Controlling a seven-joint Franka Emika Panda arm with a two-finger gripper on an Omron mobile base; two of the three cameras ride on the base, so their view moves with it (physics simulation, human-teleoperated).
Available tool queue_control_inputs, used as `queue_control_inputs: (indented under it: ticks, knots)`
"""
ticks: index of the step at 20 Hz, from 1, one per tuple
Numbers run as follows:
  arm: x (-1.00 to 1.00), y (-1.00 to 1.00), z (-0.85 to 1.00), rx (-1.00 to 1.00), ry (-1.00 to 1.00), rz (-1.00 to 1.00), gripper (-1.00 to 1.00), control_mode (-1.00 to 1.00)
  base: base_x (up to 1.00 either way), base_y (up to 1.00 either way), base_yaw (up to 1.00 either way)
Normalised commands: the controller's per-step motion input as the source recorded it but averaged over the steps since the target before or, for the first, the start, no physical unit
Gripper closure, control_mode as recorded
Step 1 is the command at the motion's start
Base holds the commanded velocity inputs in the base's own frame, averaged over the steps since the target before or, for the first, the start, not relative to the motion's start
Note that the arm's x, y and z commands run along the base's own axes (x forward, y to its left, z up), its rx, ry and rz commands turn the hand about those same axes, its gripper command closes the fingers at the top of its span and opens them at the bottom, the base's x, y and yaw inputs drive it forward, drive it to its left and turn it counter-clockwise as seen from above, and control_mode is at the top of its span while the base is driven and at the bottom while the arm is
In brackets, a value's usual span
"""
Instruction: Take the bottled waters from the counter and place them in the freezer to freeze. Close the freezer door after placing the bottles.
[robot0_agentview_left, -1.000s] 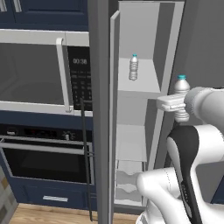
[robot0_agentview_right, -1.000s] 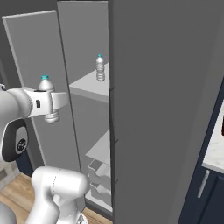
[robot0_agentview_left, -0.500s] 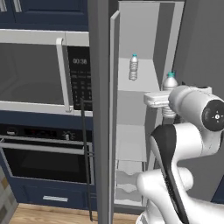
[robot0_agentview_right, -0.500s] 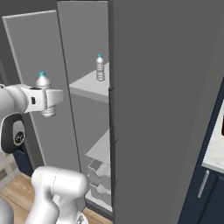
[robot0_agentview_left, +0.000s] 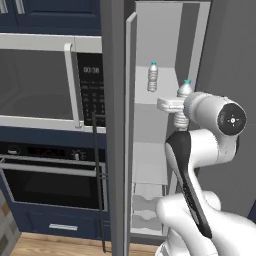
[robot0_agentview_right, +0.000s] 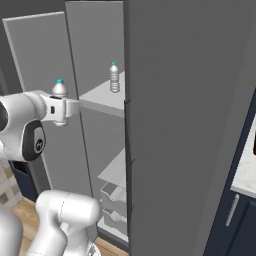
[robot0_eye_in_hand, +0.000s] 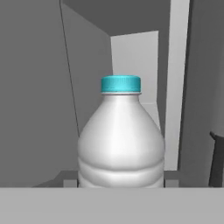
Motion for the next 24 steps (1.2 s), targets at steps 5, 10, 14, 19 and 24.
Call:
queue_control_inputs:
  ticks: [5,10,14,19,24]
  knots:
    - [0.67,-0.02,-0.29,-0.01,-0.04,0.00,1.00,-1.00,0.00,0.00,0.00]
    - [0.55,-0.03,-0.23,-0.03,-0.16,0.00,1.00,-1.00,0.00,0.00,0.00]
    - [0.51,-0.04,-0.11,0.00,-0.15,0.00,1.00,-1.00,0.00,0.00,0.00]
    - [0.42,0.00,-0.01,0.00,-0.03,0.00,1.00,-1.00,0.00,0.00,0.00]
    - [0.31,-0.03,0.00,0.00,0.02,0.00,1.00,-1.00,0.00,0.00,0.00]
